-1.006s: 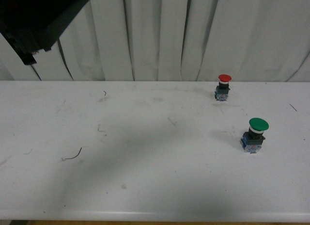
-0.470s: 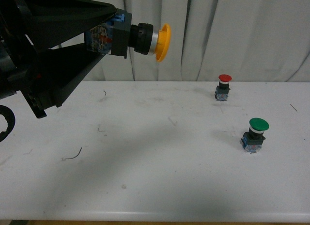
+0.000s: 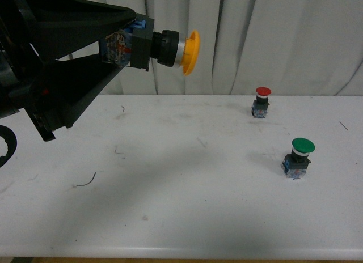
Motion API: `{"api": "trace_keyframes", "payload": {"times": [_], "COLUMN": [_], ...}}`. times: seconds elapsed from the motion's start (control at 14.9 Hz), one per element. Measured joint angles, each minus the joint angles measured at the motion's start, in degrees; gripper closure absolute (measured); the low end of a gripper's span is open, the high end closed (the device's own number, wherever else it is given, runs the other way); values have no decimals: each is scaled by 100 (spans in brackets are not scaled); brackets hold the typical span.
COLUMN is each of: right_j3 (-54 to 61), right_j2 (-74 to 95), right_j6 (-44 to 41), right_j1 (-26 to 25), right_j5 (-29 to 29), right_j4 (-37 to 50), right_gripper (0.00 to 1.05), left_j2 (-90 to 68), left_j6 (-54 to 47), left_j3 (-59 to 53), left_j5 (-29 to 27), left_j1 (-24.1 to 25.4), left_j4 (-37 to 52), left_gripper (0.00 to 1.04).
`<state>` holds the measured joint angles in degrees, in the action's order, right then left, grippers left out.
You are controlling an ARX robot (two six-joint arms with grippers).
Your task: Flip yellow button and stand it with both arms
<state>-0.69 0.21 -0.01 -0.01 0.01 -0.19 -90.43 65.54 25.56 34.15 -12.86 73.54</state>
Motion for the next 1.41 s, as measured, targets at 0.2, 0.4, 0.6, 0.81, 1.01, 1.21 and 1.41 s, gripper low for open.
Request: {"api": "trace_keyframes", "payload": {"times": [0.2,0.4,0.6,0.81,1.01,1.21,1.41], "right_j3": [-210,-1045,-2387,-3117,-2844,-2389,-2391], "right_j2": [1508,4223,6634,7630,7735,8415,8695], "right_j6": [824,1104,1088,1165,2500,4697,5370], "right_j1": [-1032,-310,616,1200,1403,1781,1943], "right_j5": [-2479,-2444,-1860,-1934,-3010,-3265,-3053], "right_j4": [1093,3805,5364,5504,7073,7326,7423], "right_gripper": [6,6,6,6,6,6,6], "left_j2": [4,96,282,284,205,114,111], "left_j6": [-2,-9,-52,-90,-101,-103,-101], "left_j3": [37,118,186,188,188,188,188], "left_j5": [33,-22,-50,-55,-70,-77,-74], "left_j1": [-33,-138,-205,-192,-192,-232,-225], "left_j4": [0,-2,7,0,2,0,0], "left_gripper": [69,69,69,69,69,69,69]}}
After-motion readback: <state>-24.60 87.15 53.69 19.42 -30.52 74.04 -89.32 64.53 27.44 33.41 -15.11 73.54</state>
